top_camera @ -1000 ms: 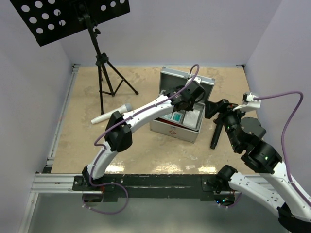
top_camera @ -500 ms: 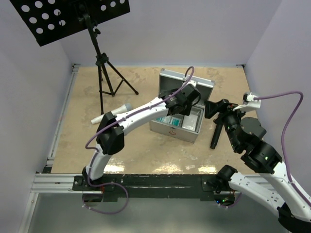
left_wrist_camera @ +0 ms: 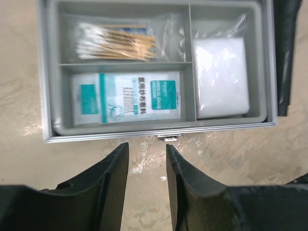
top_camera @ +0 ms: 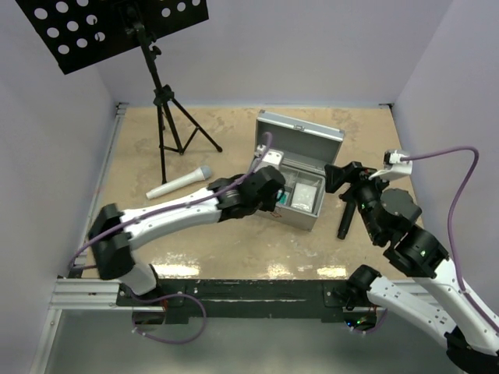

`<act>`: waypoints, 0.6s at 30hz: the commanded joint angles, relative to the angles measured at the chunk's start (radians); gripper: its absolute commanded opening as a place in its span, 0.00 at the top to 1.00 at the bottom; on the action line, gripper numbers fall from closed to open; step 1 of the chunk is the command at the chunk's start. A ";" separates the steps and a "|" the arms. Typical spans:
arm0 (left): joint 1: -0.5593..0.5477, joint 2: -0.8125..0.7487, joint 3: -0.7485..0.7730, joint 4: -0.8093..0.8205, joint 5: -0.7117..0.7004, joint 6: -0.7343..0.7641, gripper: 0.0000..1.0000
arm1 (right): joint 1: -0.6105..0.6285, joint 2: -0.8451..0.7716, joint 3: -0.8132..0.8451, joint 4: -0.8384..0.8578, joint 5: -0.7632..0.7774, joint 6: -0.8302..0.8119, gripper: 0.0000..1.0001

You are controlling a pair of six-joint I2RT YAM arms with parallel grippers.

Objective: Organize the medicine kit
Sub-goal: Place the medicine box compartment inside the medicine box, then adjust the medicine box at the center of the board.

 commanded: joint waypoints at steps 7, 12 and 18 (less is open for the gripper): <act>0.171 -0.498 -0.297 0.281 -0.051 -0.005 0.47 | 0.000 0.152 -0.008 0.003 0.028 0.087 0.20; 0.342 -0.504 -0.452 0.477 0.149 0.022 0.36 | -0.004 0.206 -0.051 0.011 0.030 0.191 0.24; 0.524 -0.440 -0.529 0.635 0.247 -0.033 0.41 | -0.038 0.173 -0.116 0.014 0.028 0.298 0.53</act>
